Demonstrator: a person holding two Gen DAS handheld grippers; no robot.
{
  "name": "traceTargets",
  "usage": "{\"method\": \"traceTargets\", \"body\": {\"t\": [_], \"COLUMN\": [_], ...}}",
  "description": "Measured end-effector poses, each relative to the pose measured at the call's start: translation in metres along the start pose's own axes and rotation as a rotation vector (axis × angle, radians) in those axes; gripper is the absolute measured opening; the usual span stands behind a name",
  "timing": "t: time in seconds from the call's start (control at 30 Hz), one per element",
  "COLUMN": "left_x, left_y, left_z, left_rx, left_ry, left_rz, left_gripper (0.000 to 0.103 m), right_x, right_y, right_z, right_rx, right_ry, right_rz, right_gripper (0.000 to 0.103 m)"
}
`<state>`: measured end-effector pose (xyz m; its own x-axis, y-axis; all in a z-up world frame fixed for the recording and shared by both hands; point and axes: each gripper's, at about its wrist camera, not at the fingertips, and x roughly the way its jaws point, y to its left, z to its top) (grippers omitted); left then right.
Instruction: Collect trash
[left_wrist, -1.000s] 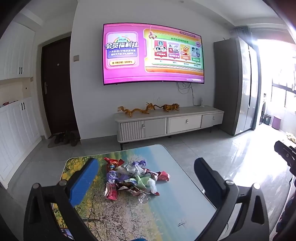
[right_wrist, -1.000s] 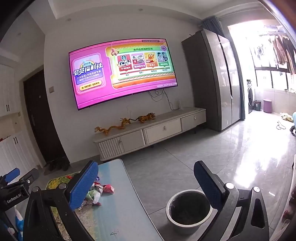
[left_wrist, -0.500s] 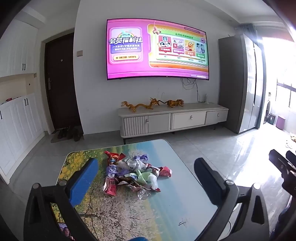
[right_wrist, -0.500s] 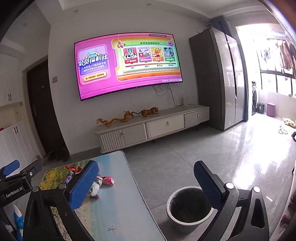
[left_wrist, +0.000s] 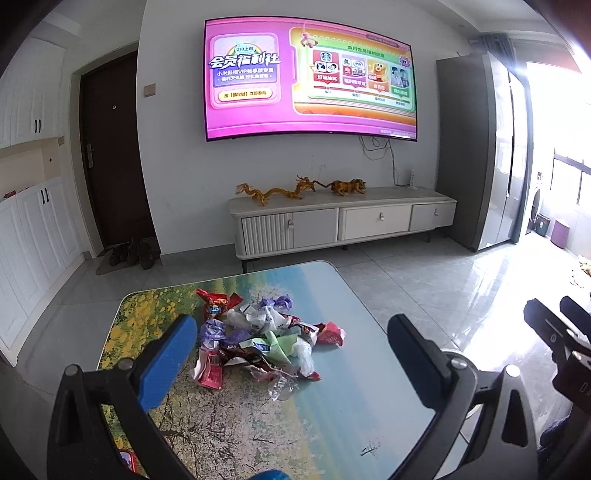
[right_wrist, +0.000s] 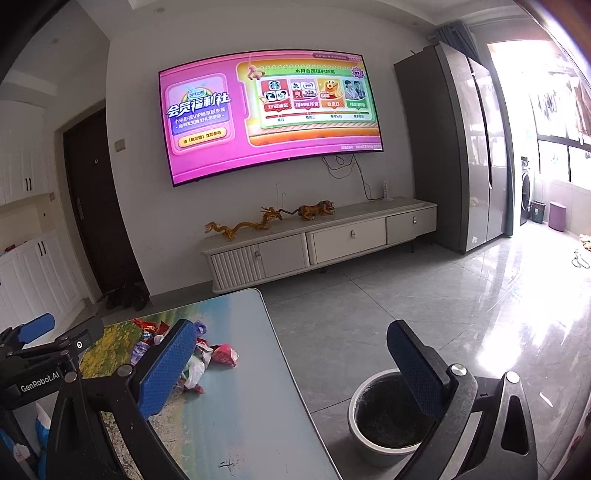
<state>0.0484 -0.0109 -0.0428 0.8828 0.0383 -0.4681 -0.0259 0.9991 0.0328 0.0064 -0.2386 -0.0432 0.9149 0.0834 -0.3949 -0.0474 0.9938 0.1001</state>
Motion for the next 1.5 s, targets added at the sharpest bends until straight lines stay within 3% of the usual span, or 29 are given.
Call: {"method": "traceTargets", "body": {"t": [0.23, 1.5], "left_x": [0.015, 0.058], "left_y": [0.001, 0.021], "left_z": [0.007, 0.006], "left_rx": [0.008, -0.025], "left_ry": [0.000, 0.037], "left_rz": [0.002, -0.043], "left_gripper": [0.103, 0.103], "right_x": [0.024, 0.074], "right_y": [-0.002, 0.024], "right_z": [0.000, 0.012], "right_rx": [-0.005, -0.043], "right_ry": [0.055, 0.136], "right_rz": [-0.004, -0.009], "right_gripper": [0.103, 0.103]}}
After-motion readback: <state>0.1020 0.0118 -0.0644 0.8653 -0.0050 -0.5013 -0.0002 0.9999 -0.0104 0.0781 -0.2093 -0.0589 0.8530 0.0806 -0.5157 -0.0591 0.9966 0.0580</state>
